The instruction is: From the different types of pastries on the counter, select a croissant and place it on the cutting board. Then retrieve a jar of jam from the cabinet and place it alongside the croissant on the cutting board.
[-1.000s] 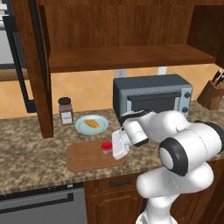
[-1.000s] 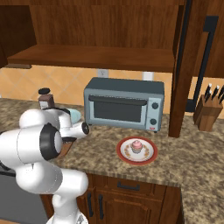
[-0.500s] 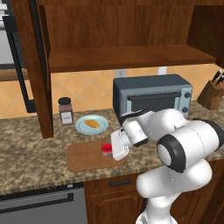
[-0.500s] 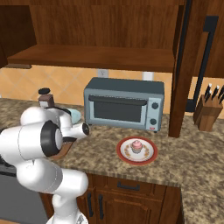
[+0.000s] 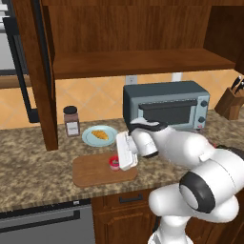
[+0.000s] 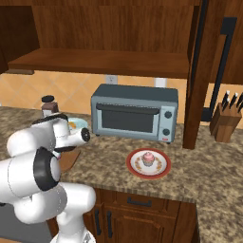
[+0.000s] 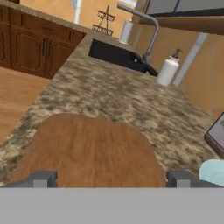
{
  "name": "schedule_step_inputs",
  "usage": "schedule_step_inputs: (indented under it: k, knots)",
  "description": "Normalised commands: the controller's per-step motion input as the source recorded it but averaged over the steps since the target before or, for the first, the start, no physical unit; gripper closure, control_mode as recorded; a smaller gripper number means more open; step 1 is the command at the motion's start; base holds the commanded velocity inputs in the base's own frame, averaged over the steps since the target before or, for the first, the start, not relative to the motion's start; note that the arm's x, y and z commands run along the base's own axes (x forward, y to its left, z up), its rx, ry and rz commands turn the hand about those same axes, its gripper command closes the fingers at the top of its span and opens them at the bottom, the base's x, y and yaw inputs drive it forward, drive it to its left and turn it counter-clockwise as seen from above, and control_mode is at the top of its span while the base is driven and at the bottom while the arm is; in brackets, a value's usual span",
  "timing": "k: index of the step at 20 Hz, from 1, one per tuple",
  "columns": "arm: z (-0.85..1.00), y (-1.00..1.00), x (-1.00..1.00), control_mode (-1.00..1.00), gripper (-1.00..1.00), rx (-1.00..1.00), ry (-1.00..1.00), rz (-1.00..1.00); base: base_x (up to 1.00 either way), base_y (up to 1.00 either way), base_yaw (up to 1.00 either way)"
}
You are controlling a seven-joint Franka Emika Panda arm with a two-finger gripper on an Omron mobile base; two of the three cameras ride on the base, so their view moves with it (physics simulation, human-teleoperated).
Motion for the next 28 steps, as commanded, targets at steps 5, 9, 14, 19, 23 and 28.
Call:
schedule_step_inputs:
  k: [5, 9, 14, 19, 23, 28]
  knots:
    - [0.81, -0.07, -0.55, -1.00, -1.00, -0.26, -0.07, -0.05, 0.00, 0.00, 0.00]
    - [0.95, -0.08, -0.59, -1.00, -1.00, -0.40, 0.15, -0.15, 0.00, 0.00, 0.00]
    - [1.00, -0.01, -0.29, -1.00, -1.00, -0.26, 0.17, -0.13, 0.00, 0.00, 0.00]
    - [0.93, 0.29, -0.04, -1.00, -1.00, -0.32, 0.06, -0.18, 0.00, 0.00, 0.00]
    - [0.03, -0.17, 0.44, -1.00, -1.00, 0.20, 0.33, -0.14, 0.00, 0.00, 0.00]
    - [-0.11, 0.00, 0.53, -1.00, -1.00, 0.16, 0.12, -0.27, 0.00, 0.00, 0.00]
